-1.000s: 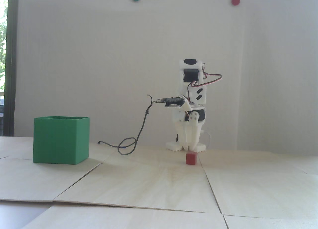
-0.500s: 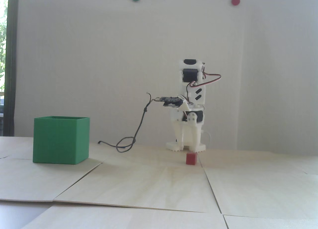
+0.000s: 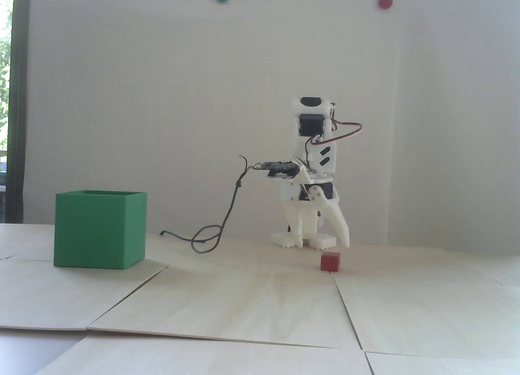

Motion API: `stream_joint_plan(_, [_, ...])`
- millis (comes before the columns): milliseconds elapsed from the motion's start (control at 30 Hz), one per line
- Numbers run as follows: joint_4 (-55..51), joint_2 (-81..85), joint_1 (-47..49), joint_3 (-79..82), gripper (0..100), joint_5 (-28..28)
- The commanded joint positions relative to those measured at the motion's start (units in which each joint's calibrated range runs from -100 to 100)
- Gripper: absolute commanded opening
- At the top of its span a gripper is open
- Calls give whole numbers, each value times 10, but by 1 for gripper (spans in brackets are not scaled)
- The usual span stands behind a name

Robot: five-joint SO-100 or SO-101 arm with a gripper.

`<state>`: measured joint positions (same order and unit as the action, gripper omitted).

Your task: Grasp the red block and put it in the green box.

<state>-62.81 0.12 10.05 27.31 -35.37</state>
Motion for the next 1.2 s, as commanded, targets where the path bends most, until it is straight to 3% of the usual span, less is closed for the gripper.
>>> stream_joint_plan(0, [1, 4, -3, -30, 35, -1])
stream_joint_plan(233, [8, 4, 0, 32, 35, -27])
stream_joint_plan(700, [66, -70, -2, 32, 34, -22])
stream_joint_plan(967, [67, -72, -3, 31, 14, -22])
stream_joint_plan(1033, [66, -73, -3, 31, 2, -22])
stream_joint_plan(1167, [67, -77, -3, 32, 2, -22])
